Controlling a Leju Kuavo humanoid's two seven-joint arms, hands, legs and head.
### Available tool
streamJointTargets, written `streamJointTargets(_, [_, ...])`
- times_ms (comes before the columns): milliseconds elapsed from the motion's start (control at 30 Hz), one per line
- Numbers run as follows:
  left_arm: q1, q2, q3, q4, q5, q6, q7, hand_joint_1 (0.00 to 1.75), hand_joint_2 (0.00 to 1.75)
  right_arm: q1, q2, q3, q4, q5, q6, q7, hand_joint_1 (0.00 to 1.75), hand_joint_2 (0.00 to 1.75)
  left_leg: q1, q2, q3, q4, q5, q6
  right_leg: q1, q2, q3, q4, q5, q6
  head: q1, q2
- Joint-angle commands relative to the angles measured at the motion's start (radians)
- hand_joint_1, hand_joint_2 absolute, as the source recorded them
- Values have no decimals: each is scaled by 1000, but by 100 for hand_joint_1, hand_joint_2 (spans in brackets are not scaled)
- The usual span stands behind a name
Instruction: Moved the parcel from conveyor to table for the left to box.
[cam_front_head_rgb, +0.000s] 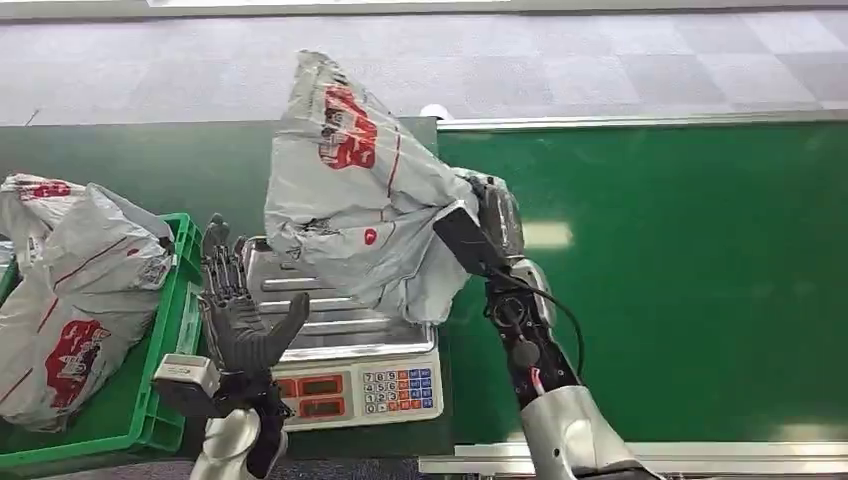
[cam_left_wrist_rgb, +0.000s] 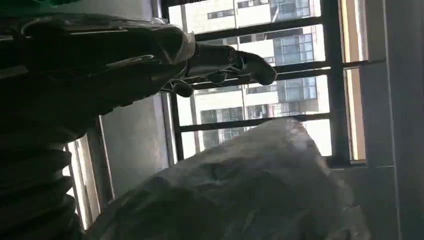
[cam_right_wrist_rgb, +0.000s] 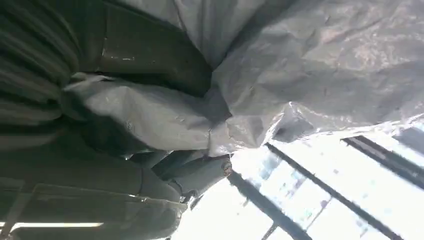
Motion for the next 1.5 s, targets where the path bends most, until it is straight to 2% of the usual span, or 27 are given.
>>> streamJointTargets(33, [-11, 25, 39, 23, 6, 7, -3, 0, 175, -54, 21, 421, 110, -58, 36, 6, 175, 175, 0, -1, 1, -1, 0, 0, 0, 0, 1, -1, 0, 0, -1, 0])
streamJointTargets(100, [5, 21, 84, -16, 32, 5, -3, 0, 175, -57, 21, 549, 108, -96, 49, -38, 175, 175, 0, -5, 0, 0, 0, 0, 0, -4, 1, -1, 0, 0, 0, 0])
streamJointTargets(200, [40, 18, 172, -72, 38, -30, -3, 0, 175, -50, 21, 659, 85, -166, 21, 32, 175, 175, 0, 2, 1, 0, -1, 0, 0, 3, 1, -1, 1, -1, 0, 0])
streamJointTargets(300, [60, -2, 240, -125, 34, -34, -3, 0, 175, -81, 21, 653, 145, -213, -20, 34, 175, 175, 0, -1, 1, -1, -1, 0, 0, 0, 2, -1, 0, -1, 0, 0])
streamJointTargets(433, [60, -2, 240, -125, 34, -34, -3, 0, 175, -81, 21, 653, 145, -213, -20, 34, 175, 175, 0, -4, 0, 0, 0, 0, 0, -3, 1, -1, 0, 0, 0, 0])
streamJointTargets(667, [83, 2, 345, -306, -13, 74, -3, 0, 175, -94, 21, 635, 155, -223, -20, 65, 175, 175, 0, -4, -1, 1, 0, 0, 0, -2, 0, 0, 0, 0, 0, 0])
streamJointTargets(1033, [86, 6, 342, -324, -24, 88, -3, 0, 175, -93, 21, 633, 155, -221, -24, 68, 175, 175, 0, -5, 0, 0, 0, 0, 0, -4, 1, 0, 0, 0, 0, 0])
streamJointTargets(1167, [94, 64, 251, -393, -66, 225, -3, 0, 175, -87, 21, 603, 154, -200, -41, 77, 175, 175, 0, -6, -1, 1, 0, 0, 0, -4, 1, -1, 0, 0, 0, 0])
streamJointTargets(1500, [120, 72, 237, -480, -79, 329, -3, 0, 175, -81, 21, 514, 155, -136, -33, 91, 171, 175, 0, -6, -1, 0, 0, 0, 0, -5, 1, 0, 0, 0, 0, 0])
